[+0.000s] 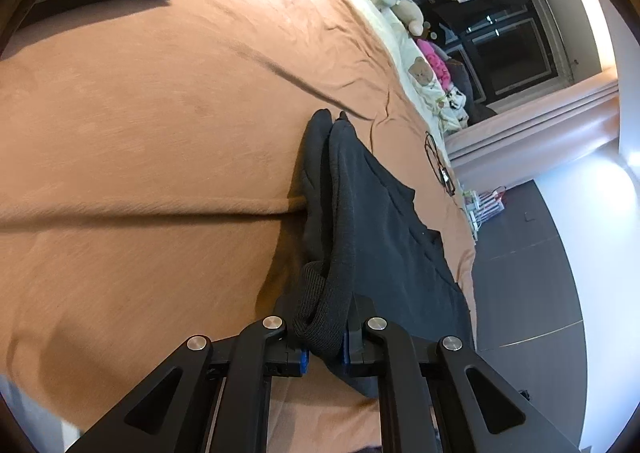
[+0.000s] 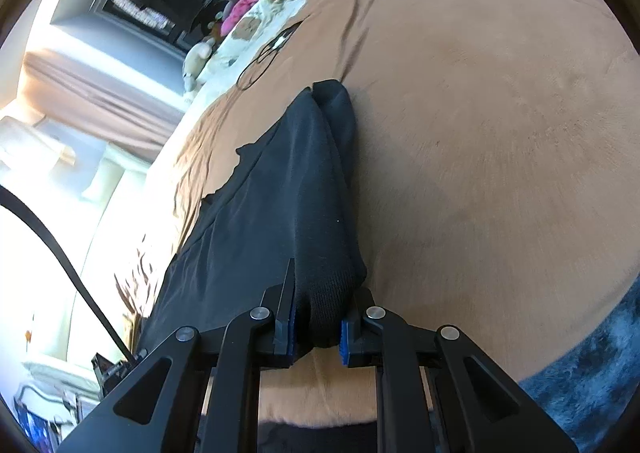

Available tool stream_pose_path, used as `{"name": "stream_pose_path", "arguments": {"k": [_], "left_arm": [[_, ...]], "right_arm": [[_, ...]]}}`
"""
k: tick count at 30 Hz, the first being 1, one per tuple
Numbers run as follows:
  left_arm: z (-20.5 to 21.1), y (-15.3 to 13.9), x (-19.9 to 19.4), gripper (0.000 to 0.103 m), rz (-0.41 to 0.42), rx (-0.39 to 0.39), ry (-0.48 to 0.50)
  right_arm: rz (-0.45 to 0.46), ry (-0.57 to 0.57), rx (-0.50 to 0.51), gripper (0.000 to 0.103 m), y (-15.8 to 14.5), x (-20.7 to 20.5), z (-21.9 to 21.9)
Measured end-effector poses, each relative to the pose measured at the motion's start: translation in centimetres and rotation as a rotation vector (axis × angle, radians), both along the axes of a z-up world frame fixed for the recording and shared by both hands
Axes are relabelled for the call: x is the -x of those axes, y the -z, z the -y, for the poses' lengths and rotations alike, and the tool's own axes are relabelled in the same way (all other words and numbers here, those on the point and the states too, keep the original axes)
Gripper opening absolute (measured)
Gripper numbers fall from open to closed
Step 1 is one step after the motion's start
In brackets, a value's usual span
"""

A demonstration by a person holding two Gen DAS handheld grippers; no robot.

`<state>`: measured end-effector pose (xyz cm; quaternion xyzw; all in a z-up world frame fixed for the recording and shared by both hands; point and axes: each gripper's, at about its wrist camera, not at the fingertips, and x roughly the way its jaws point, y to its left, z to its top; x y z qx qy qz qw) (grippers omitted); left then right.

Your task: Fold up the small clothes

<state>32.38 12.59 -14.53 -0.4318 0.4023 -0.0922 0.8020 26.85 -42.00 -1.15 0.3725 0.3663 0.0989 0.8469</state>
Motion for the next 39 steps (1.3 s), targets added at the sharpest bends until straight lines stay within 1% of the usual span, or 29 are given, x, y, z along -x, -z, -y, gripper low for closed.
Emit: {"name": "stream_pose_path", "arguments": {"k": [8, 10, 12, 14, 15, 16, 19, 21, 23, 27, 30, 34, 36, 39], "left_arm": [[-0.5, -0.7, 3.8, 0.011, 0.014, 0.002, 0.0], [-0.5, -0.6, 4.2, 0.011, 0.013, 0.007, 0.005], [-0.4, -0.2, 4.2, 0.011, 0.009, 0.004, 0.015], [-0.3, 0.4, 4.0, 0.012, -0.007, 0.012, 0.009], [-0.3, 0.7, 3.9, 0.012, -0.014, 0.018, 0.006], [-0.3, 1.0, 3.8, 0.012, -0.019, 0.019, 0.001], [-0.3, 1.8, 3.7, 0.013, -0.027, 0.019, -0.005], [-0.3, 2.2, 3.6, 0.013, -0.025, 0.029, -0.008], [-0.4, 2.6, 4.0, 0.013, -0.02, 0.049, -0.014], [-0.8, 3.2, 4.5, 0.013, 0.001, 0.087, -0.025], [-0.8, 3.5, 4.7, 0.013, 0.012, 0.096, -0.03], [-1.0, 3.7, 5.0, 0.013, 0.027, 0.105, -0.024], [-1.2, 3.9, 5.1, 0.013, 0.028, 0.112, -0.022], [-1.5, 4.5, 5.3, 0.013, 0.023, 0.143, -0.021]], "right_arm": [[-0.025, -0.053, 0.013, 0.012, -0.2, 0.7, 1.1], [-0.029, -0.063, 0.02, 0.012, -0.4, 0.7, 1.4], [-0.038, -0.074, 0.057, 0.012, -0.4, 0.5, 1.5], [-0.079, -0.074, 0.094, 0.018, -0.3, -0.2, 1.4], [-0.104, -0.065, 0.116, 0.018, -0.4, -0.5, 1.6], [-0.114, -0.056, 0.132, 0.018, -0.8, -0.9, 1.7], [-0.103, -0.037, 0.164, 0.02, -2.3, -1.0, 2.3], [-0.074, -0.029, 0.225, 0.02, -4.3, -0.7, 2.6], [-0.053, -0.041, 0.264, 0.02, -5.8, -0.4, 2.1], [-0.011, -0.111, 0.352, 0.02, -8.9, -0.8, -0.7], [0.009, -0.172, 0.395, 0.02, -9.6, -0.9, -3.6], [0.019, -0.26, 0.423, 0.02, -8.8, -1.1, -7.9], [0.013, -0.303, 0.457, 0.02, -8.4, -1.8, -9.8], [0.009, -0.363, 0.471, 0.02, -7.7, -2.9, -12.7]]}}
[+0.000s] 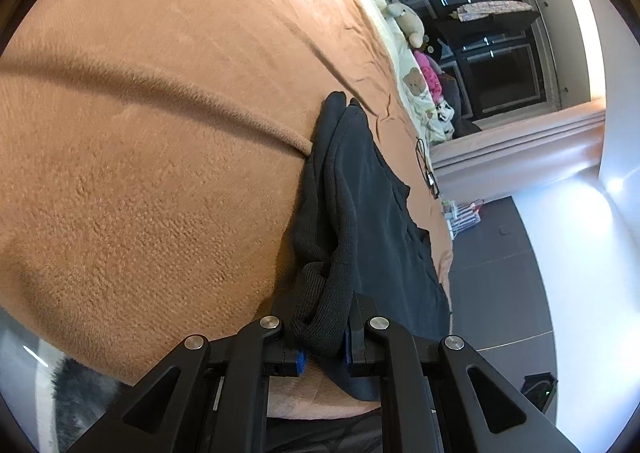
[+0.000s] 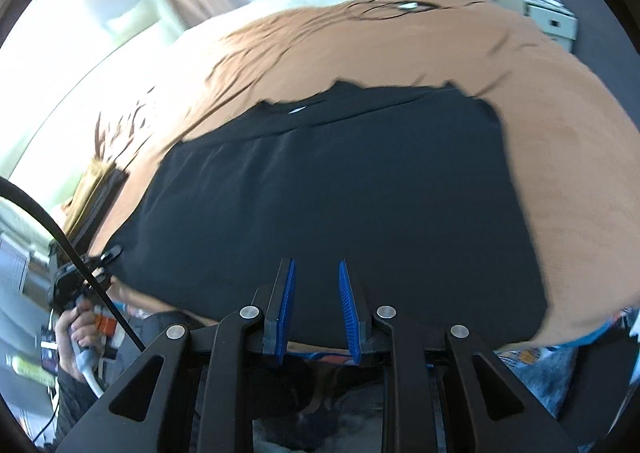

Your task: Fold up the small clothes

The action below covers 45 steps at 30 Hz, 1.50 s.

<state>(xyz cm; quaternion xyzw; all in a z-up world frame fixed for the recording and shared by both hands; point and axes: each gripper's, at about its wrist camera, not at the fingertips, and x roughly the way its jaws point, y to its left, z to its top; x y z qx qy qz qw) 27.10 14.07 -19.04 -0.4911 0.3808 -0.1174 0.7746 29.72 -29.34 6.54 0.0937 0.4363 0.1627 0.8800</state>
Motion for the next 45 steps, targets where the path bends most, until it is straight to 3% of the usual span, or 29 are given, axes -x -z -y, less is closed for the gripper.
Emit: {"name": "stream_pose_path", "arguments": {"k": [18, 27, 35, 45], "left_arm": [[-0.1, 0.5, -0.3, 0.013, -0.009, 0.032, 0.042], [-0.4, 1.2, 0.8, 0.013, 0.024, 0.1, -0.023], [-0.6, 1.3, 1.5, 0.013, 0.028, 0.118, -0.05], [-0.3, 1.1, 1.7, 0.013, 0.019, 0.102, -0.062]], "right_arm": [[-0.068, -0.088, 0.052, 0.02, 5.8, -6.6, -12.6], [-0.156, -0.056, 0.124, 0.02, 9.3, -7.0, -14.7], [-0.169, -0.116, 0.137, 0.02, 8.9, -6.3, -16.1], [-0.138, -0.082, 0.173, 0.02, 9.5, -11.0, -17.3]]}}
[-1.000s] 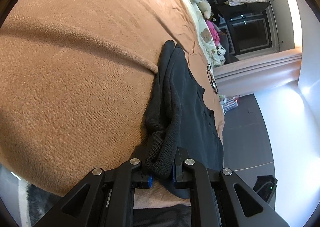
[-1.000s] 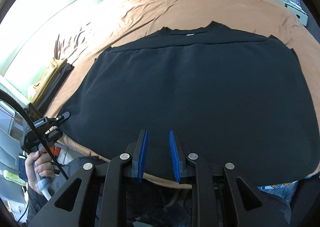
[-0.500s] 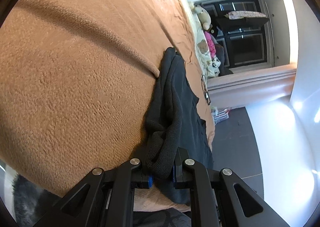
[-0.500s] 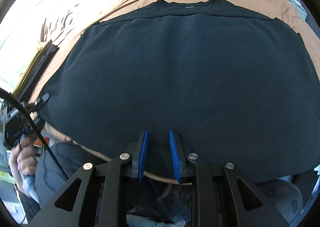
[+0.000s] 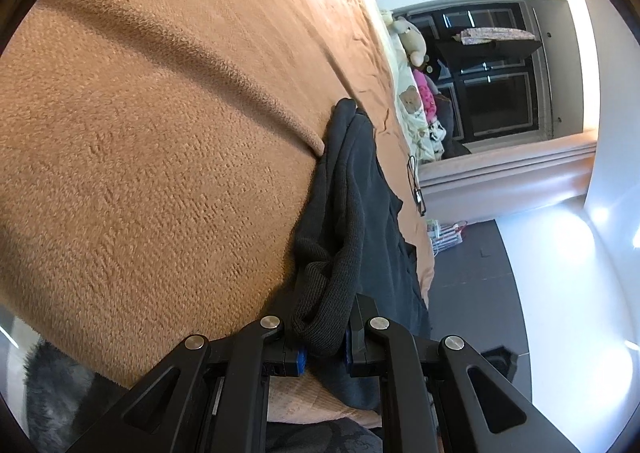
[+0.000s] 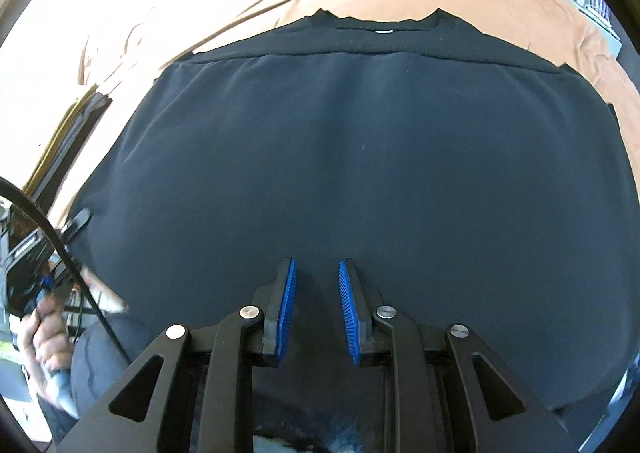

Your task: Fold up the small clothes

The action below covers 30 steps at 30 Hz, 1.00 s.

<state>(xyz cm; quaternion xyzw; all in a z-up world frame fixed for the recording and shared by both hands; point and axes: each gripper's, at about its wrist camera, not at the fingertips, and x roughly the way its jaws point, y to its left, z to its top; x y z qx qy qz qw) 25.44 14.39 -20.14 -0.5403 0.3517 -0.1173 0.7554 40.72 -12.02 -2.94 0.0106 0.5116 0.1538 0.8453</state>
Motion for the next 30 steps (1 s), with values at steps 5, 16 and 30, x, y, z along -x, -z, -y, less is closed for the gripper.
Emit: {"name": "stream_pose_path", "arguments": {"k": [5, 16, 30], "left_arm": [[0.1, -0.1, 0.0, 0.013, -0.01, -0.009, -0.006], [0.3, -0.2, -0.7, 0.013, -0.048, -0.016, -0.021], [0.3, 0.1, -1.3, 0.013, -0.075, 0.014, -0.052]], "right_arm": [[0.012, 0.022, -0.003, 0.02, 0.6, -2.8, -1.0], [0.034, 0.068, -0.03, 0.02, 1.5, -8.0, -2.2], [0.004, 0.087, -0.041, 0.02, 2.8, -14.4, -5.9]]}}
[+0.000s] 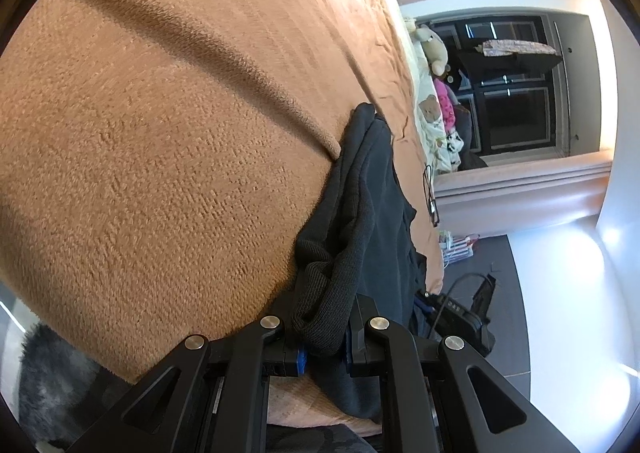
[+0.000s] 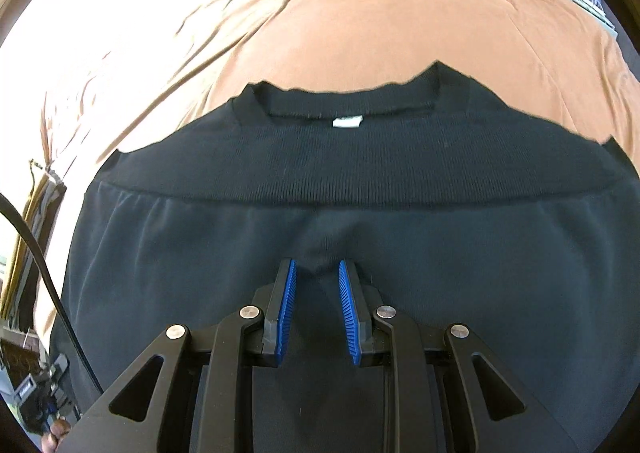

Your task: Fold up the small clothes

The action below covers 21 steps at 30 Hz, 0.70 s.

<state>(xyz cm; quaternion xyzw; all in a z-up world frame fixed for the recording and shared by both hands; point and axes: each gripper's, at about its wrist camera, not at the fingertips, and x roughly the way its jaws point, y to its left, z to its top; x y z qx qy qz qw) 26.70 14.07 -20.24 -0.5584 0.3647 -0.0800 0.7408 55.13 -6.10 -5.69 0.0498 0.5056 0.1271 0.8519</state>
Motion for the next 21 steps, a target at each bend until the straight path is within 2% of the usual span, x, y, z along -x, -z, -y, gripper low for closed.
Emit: {"name": "stream_pose_path", "arguments": {"k": [6, 11, 15, 21], "left_arm": [[-0.2, -0.2, 0.1, 0.013, 0.003, 0.015, -0.004], [0.0, -1.8, -0.1, 0.013, 0.087, 0.058, 0.016], [0.5, -4.4, -1.1, 0.013, 0.158, 0.08, 0.056], [2.0, -7.8, -3.0, 0.013, 0.23, 0.091, 0.107]], "right_arm": [[-0.01, 0.014, 0.012, 0.02, 0.9, -2.5, -1.8], [-0.026, -0.013, 0.049, 0.02, 1.1, -3.0, -2.6], [-0.03, -0.031, -0.015, 0.02, 0.8, -1.5, -2.9], [-0.011, -0.066, -0.048, 0.02, 0.9, 2.5, -3.8]]}}
